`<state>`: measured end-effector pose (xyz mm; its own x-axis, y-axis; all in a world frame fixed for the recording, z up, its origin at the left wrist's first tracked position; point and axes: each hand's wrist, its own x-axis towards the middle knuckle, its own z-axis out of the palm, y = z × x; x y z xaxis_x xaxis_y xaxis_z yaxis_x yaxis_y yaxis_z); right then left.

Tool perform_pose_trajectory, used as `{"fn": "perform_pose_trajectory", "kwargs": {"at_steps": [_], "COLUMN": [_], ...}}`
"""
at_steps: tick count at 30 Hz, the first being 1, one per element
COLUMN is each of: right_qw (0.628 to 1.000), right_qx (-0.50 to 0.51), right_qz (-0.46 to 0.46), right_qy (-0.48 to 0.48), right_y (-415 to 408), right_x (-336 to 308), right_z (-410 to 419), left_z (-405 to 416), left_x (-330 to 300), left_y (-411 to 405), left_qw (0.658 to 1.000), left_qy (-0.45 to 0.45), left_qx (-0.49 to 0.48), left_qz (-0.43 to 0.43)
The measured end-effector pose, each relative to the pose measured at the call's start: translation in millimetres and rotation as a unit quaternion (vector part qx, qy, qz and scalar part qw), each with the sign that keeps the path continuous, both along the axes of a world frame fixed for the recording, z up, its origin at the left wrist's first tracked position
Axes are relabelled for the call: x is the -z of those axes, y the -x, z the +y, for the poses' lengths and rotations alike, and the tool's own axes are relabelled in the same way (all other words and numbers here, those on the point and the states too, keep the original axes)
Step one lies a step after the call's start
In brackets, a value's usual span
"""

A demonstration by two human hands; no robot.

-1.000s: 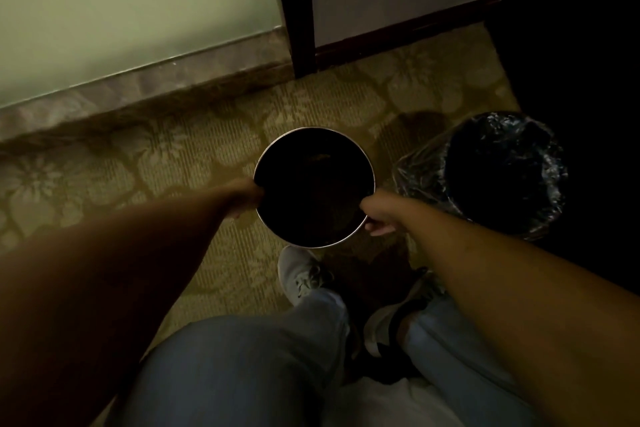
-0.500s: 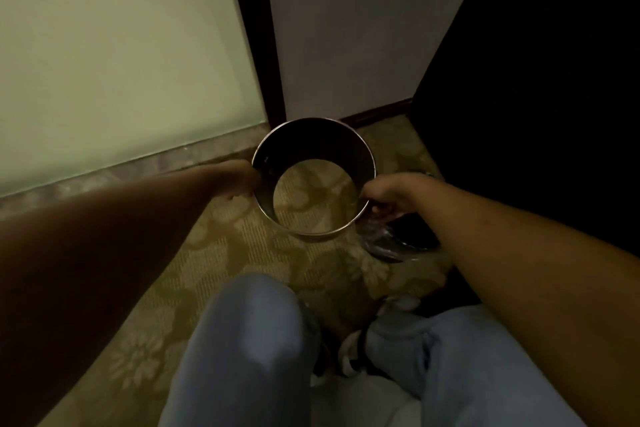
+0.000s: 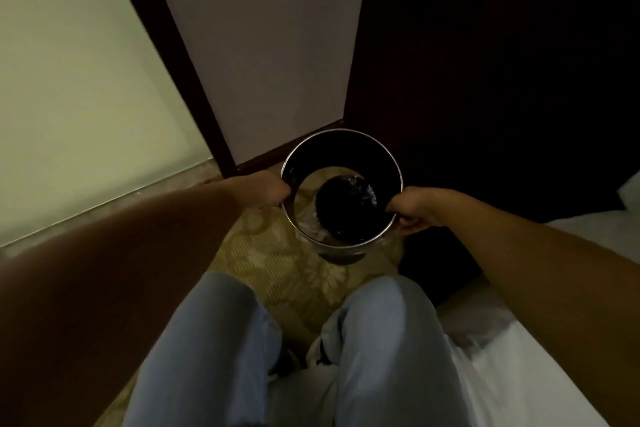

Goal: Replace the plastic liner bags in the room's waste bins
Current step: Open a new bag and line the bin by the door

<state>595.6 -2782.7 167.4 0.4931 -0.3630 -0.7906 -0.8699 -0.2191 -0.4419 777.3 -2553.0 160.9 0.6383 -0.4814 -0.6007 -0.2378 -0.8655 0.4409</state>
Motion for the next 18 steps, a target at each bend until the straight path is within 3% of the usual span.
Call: {"fn": "perform_pose_trajectory", "kwargs": {"at_steps": [4,11,18], "right_qw": [0.998,0.996,0.994], "right_qx": [0.053,0.092,0.094], "right_qz": [-0.012,-0.004,0.007], "right_qy": [-0.007,-0.018,-0.05], "right_y": [25,21,-3], "right_x": [22,69,97], "right_z": [-28,-59,-76], "left_z": [-43,-88,-104], "left_x": [21,44,81], "left_y": [5,-3,-30], "left_qw": [0.998,0.994,0.998], "left_qy": [-0.016,-0.071,-0.051], "left_qx": [0.067,0.088,0.046], "left_qz": [0.009,0.003,-0.002]}}
